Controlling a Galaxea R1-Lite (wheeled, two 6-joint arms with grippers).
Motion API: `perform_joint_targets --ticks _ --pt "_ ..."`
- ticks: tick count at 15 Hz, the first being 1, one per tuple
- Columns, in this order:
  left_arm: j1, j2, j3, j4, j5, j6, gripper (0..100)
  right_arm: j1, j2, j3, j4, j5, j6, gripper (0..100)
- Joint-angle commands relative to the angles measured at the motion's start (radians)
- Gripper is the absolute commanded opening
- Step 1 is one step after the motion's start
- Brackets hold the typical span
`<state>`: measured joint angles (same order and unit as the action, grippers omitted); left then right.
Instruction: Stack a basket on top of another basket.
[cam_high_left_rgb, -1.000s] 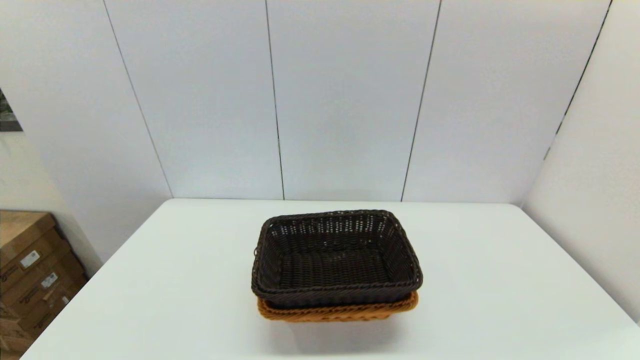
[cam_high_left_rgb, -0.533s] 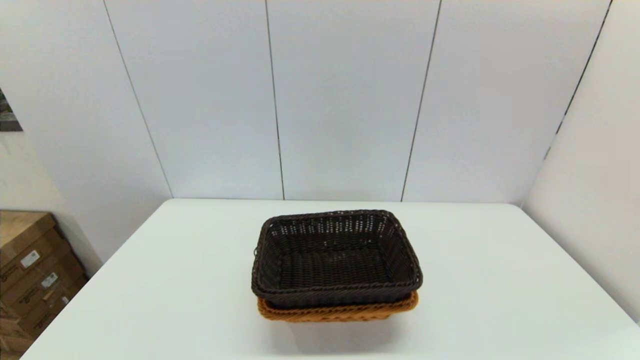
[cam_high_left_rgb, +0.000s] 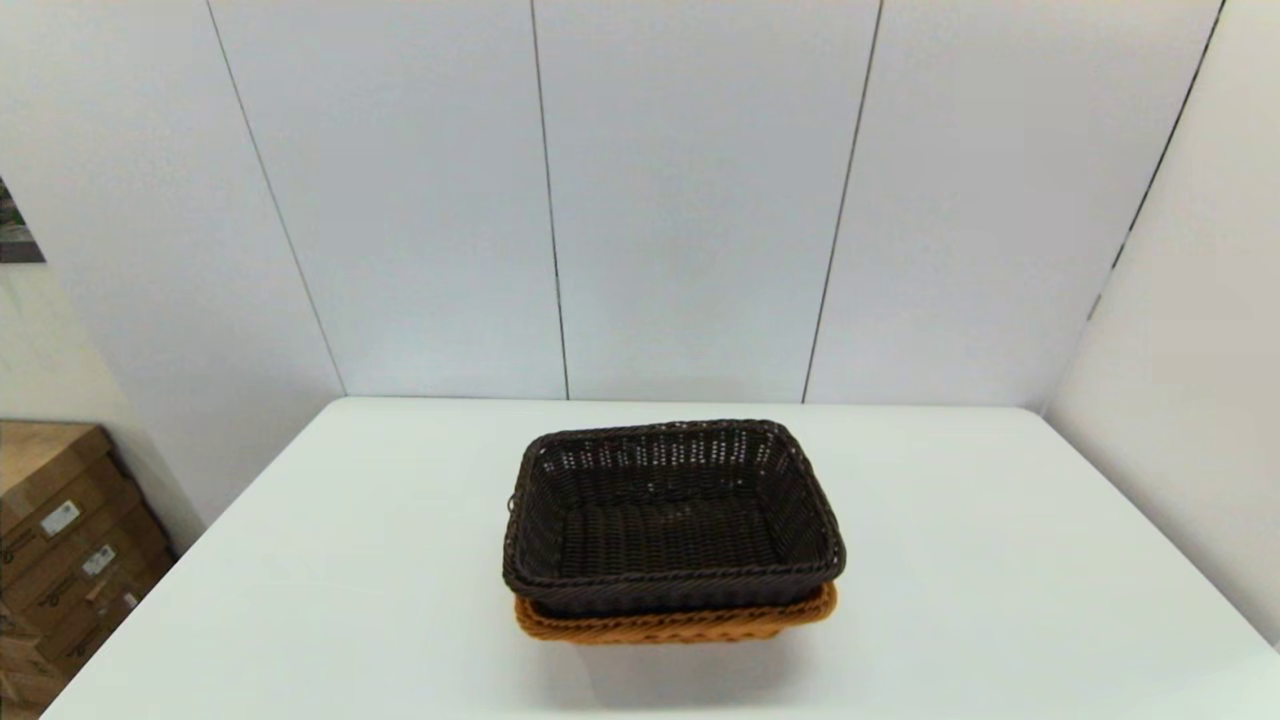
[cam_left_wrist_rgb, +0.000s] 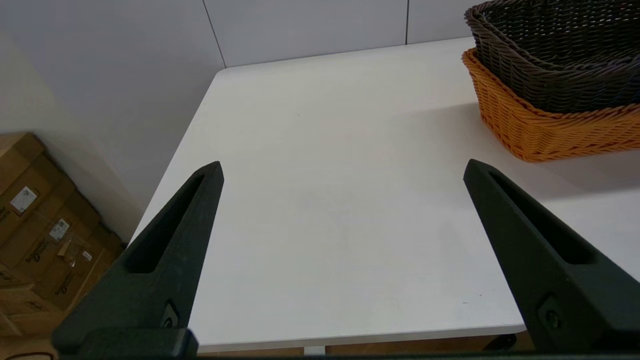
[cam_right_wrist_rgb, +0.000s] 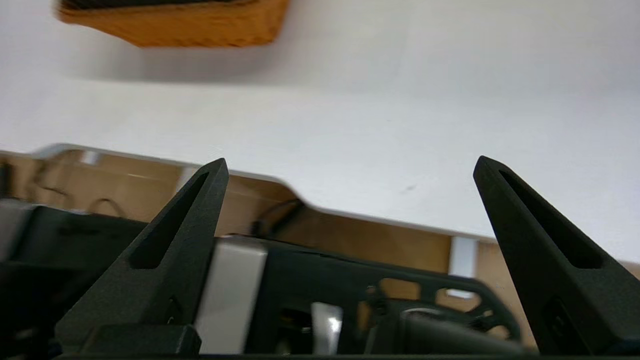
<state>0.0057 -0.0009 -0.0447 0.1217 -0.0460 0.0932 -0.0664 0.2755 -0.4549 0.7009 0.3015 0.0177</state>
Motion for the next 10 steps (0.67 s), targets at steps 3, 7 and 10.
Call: perform_joint_targets --ticks 3,7,10 --pt "0.000 0.001 0.000 0.001 0.000 0.000 100 0.089 -0.072 0.127 -0.132 -0.090 -0.005 100" --pt "0.000 0.001 0.000 0.001 0.000 0.000 100 0.076 -0.156 0.225 -0.285 -0.090 -0.010 100" --pt "0.000 0.001 0.000 0.001 0.000 0.000 100 0.073 -0.219 0.257 -0.347 -0.090 -0.016 100"
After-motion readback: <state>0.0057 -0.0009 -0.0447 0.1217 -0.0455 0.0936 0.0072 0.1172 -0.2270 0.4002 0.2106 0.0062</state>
